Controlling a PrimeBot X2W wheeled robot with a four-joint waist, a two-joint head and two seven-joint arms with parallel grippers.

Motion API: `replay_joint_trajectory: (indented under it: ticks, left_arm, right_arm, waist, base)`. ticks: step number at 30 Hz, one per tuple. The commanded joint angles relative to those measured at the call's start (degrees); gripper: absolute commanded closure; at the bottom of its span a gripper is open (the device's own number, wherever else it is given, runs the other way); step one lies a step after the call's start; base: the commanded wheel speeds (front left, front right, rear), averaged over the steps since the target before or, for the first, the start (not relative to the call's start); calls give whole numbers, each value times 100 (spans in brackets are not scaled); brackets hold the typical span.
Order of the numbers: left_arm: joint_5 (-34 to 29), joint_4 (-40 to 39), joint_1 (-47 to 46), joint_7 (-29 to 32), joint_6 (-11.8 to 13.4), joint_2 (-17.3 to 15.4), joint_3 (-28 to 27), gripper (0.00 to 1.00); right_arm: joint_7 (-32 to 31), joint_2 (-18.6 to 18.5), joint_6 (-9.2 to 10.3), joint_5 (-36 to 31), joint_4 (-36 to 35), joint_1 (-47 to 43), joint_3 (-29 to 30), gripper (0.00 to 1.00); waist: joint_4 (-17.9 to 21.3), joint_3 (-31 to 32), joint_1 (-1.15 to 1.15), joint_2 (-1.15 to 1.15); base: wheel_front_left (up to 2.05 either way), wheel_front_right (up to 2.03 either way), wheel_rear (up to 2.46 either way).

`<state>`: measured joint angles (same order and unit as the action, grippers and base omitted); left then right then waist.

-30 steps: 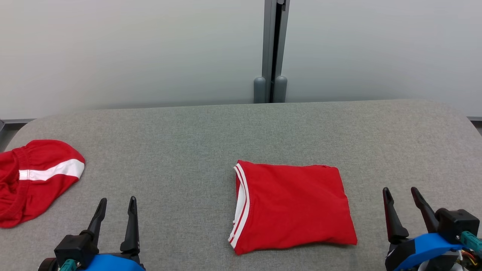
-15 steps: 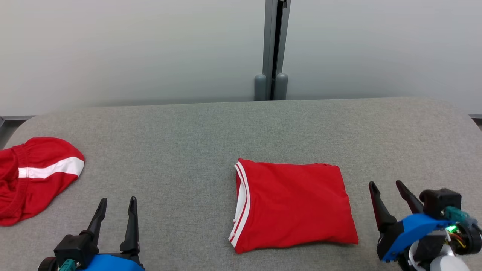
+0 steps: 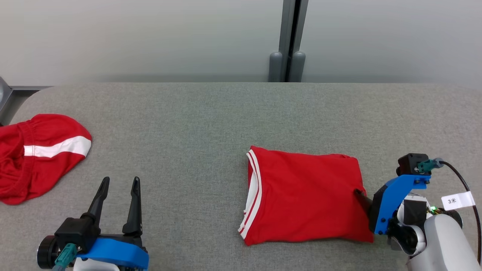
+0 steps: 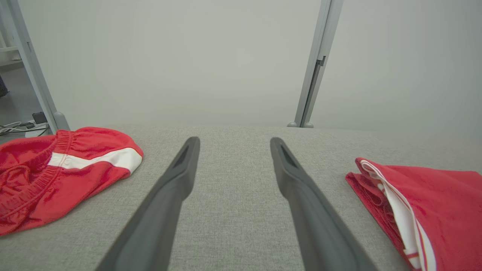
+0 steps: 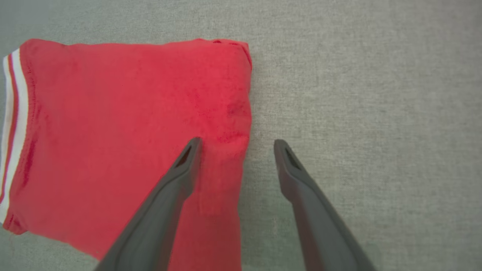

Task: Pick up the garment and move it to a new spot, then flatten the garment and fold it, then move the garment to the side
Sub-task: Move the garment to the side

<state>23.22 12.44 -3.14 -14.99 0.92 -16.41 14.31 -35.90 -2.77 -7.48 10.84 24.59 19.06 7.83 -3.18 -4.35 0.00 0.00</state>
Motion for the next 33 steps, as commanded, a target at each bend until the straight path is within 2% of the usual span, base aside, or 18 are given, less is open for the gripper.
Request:
replay_joint_trajectory:
  ticks: [1, 8, 14, 15, 16, 17, 21, 23, 24, 28, 33]
  left_arm:
    - [-27, -11, -105, -25, -23, 6, -13, 0]
    - [-67, 8, -150, -25, -62, 82, -39, 0]
    - [-126, 24, -223, -25, -120, 156, -31, 0]
    - [-132, 27, -233, -25, -139, 170, -32, 0]
    - [-146, 24, -248, -25, -145, 184, -33, 0]
    - [-160, 18, -266, -25, -153, 199, -42, 0]
    - [-200, -32, -294, -25, -179, 226, -104, 0]
    - [-231, -84, -314, -25, -185, 237, -148, 0]
    - [-240, -168, -349, -25, -171, 266, -198, 0]
    - [-322, -399, -497, -25, -200, 318, -300, 0]
    - [-502, -746, -855, -25, -297, 318, -407, 0]
  right_arm:
    - [82, -20, -3, 108, 225, 120, 23, 0]
    - [373, -20, -3, 180, 1065, 289, -10, 0]
    - [440, 29, -6, 84, 1630, 383, -361, 0]
    - [443, 36, -9, 32, 1685, 384, -401, 24]
    - [458, 42, -9, -28, 1717, 386, -422, 66]
    - [495, 43, -9, -49, 1734, 395, -440, 100]
    - [638, 4, -3, -554, 1553, 588, -547, 100]
    - [803, -139, -3, -865, 1300, 816, -748, 100]
    - [881, -380, -2, -1025, 1080, 1038, -1075, 100]
    - [829, -1099, 2, -967, 696, 1646, -1763, 100]
    - [1038, -2105, -1, -634, 156, 2701, -2271, 100]
  waist:
    - [-69, -88, 0, 0]
    - [-144, -179, 0, 0]
    - [-217, -266, 0, 0]
    - [-228, -275, 0, 0]
    - [-237, -288, 0, 0]
    - [-243, -303, 0, 0]
    - [-225, -408, 0, 0]
    - [-203, -492, 0, 0]
    - [-158, -627, 0, 0]
    - [-12, -1020, 0, 0]
    - [191, -1792, 0, 0]
  base:
    - [0, 0, 0]
    - [0, 0, 0]
    - [0, 0, 0]
    - [0, 0, 0]
    - [0, 0, 0]
    - [0, 0, 0]
    - [0, 0, 0]
    - [0, 0, 0]
    - [0, 0, 0]
    - [0, 0, 0]
    - [0, 0, 0]
